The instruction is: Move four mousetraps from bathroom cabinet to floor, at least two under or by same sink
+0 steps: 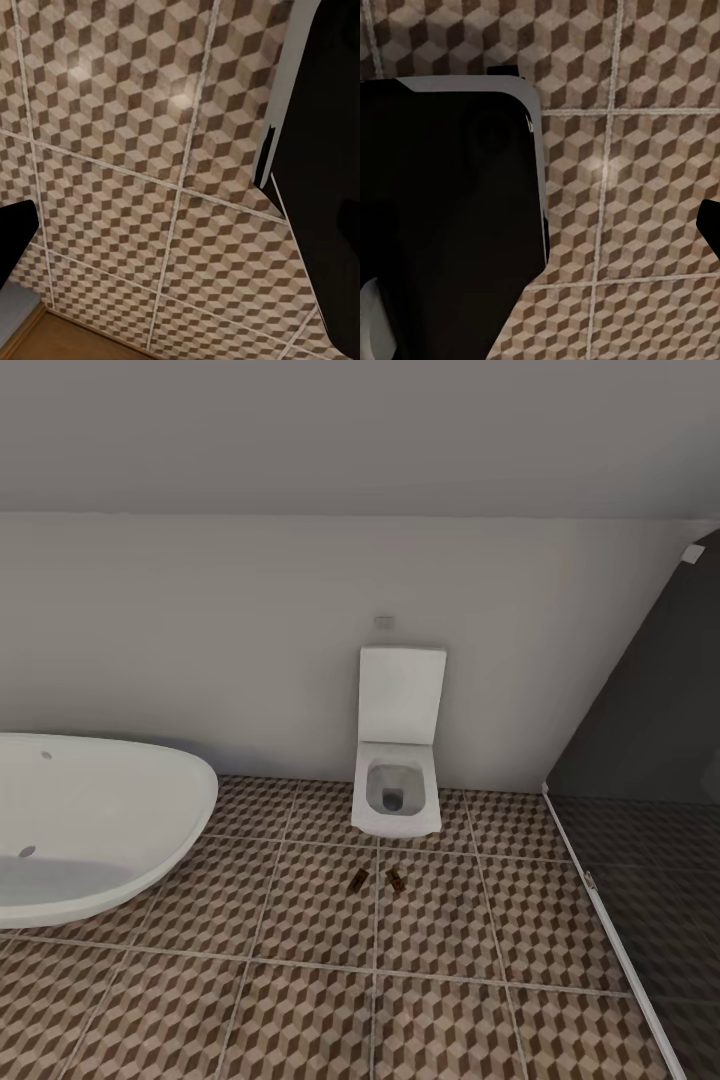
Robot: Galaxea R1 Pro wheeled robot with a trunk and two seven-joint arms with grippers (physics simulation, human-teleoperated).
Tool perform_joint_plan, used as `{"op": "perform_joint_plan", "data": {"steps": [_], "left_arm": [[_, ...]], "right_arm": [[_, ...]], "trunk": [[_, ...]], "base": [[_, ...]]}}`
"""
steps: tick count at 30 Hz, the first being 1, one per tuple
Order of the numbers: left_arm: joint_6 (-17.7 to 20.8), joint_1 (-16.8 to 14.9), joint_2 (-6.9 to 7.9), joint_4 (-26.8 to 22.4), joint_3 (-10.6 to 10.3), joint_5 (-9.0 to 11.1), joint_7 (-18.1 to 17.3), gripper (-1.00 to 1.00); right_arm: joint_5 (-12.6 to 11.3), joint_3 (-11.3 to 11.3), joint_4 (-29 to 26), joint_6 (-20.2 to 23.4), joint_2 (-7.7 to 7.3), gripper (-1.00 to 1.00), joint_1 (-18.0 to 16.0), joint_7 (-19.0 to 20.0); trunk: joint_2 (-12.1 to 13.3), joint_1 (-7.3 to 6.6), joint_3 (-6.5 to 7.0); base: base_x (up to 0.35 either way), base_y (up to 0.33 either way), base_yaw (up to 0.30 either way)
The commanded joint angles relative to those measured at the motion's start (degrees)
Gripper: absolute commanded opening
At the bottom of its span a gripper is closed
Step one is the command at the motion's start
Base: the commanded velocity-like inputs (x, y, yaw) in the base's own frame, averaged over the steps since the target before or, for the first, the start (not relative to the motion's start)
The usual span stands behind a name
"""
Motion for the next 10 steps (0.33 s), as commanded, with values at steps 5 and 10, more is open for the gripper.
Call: {"op": "perform_joint_plan", "data": {"steps": [5, 10], "left_arm": [[-0.24, -0.06, -0.03, 0.15, -0.34, 0.26, 0.01, 1.00], [-0.24, -0.06, -0.03, 0.15, -0.34, 0.26, 0.01, 1.00]], "right_arm": [[-0.45, 0.49, -0.01, -0.11, 0.00, 1.00, -0.02, -0.15], [-0.45, 0.49, -0.04, -0.11, 0.00, 1.00, -0.02, -0.15]], "trunk": [[-0.09, 0.03, -0.09], [-0.09, 0.03, -0.09]], "base": [[0.000, 0.000, 0.000], [0.000, 0.000, 0.000]]}}
